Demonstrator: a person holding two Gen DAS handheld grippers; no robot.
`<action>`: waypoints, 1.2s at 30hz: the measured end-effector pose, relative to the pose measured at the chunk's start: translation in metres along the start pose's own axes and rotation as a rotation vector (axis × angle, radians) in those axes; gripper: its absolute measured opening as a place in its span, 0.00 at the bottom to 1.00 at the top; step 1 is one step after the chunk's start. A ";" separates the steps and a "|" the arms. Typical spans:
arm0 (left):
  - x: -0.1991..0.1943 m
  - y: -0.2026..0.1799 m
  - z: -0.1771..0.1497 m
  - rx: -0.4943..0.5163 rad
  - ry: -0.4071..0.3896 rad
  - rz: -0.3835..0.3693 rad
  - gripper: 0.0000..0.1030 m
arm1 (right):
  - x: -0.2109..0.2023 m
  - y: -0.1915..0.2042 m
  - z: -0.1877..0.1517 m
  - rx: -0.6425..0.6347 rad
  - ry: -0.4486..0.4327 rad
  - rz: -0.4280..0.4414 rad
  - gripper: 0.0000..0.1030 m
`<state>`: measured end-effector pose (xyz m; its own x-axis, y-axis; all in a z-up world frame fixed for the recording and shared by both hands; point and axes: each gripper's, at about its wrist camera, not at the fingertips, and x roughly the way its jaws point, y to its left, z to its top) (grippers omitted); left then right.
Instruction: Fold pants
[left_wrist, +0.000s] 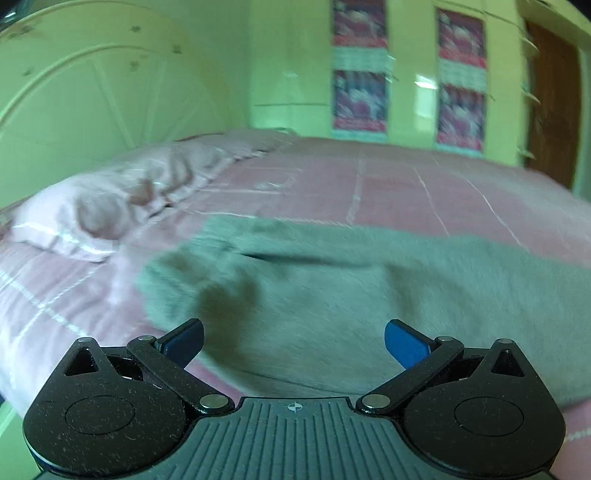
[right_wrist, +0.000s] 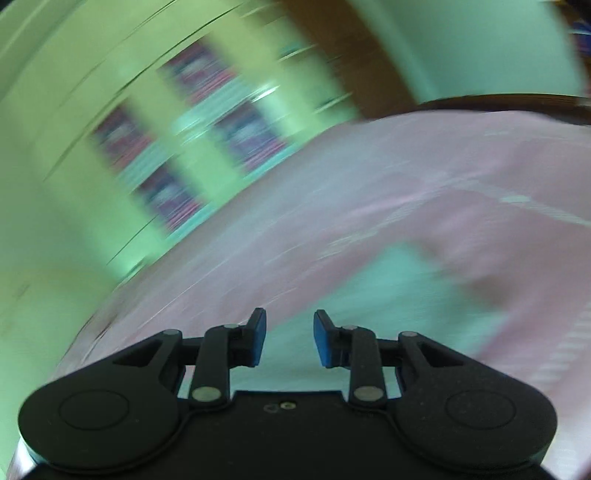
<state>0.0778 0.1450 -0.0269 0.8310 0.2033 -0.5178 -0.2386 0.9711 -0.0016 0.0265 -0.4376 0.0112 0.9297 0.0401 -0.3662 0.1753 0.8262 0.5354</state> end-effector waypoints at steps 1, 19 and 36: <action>-0.002 0.010 0.002 -0.035 -0.001 0.020 1.00 | 0.021 0.026 -0.001 -0.056 0.063 0.085 0.22; 0.090 0.123 -0.007 -0.531 0.175 -0.091 1.00 | 0.319 0.299 -0.089 -0.532 0.724 0.429 0.33; 0.090 0.111 -0.003 -0.432 0.144 -0.207 0.39 | 0.334 0.334 -0.116 -0.690 0.780 0.548 0.00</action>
<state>0.1250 0.2708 -0.0763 0.8124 -0.0371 -0.5820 -0.2875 0.8427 -0.4551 0.3578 -0.0835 -0.0203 0.3347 0.6196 -0.7100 -0.6215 0.7115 0.3279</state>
